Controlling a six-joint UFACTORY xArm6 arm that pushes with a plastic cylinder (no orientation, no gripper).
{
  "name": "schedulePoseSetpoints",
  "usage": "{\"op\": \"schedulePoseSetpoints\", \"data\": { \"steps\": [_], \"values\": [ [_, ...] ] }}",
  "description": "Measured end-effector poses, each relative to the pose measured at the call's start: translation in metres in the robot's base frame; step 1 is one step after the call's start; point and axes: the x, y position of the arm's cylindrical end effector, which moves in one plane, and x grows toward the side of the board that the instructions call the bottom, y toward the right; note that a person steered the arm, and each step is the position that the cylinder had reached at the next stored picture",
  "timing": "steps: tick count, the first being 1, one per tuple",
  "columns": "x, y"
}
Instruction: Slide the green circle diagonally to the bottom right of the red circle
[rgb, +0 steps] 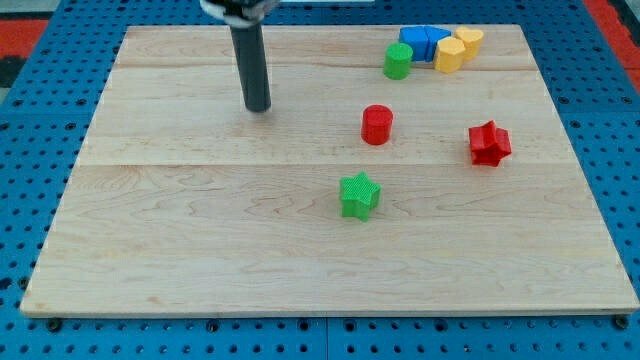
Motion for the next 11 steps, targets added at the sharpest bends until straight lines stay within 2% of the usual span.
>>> {"op": "schedulePoseSetpoints", "data": {
  "steps": [1, 2, 3, 4, 5, 6, 7, 9, 10, 11],
  "values": [
    [-0.069, 0.022],
    [-0.101, 0.116],
    [-0.086, 0.175],
    [-0.031, 0.188],
    [0.027, 0.167],
    [0.084, 0.171],
    [0.083, 0.176],
    [0.088, 0.243],
    [0.118, 0.229],
    [0.128, 0.204]
  ]
}}
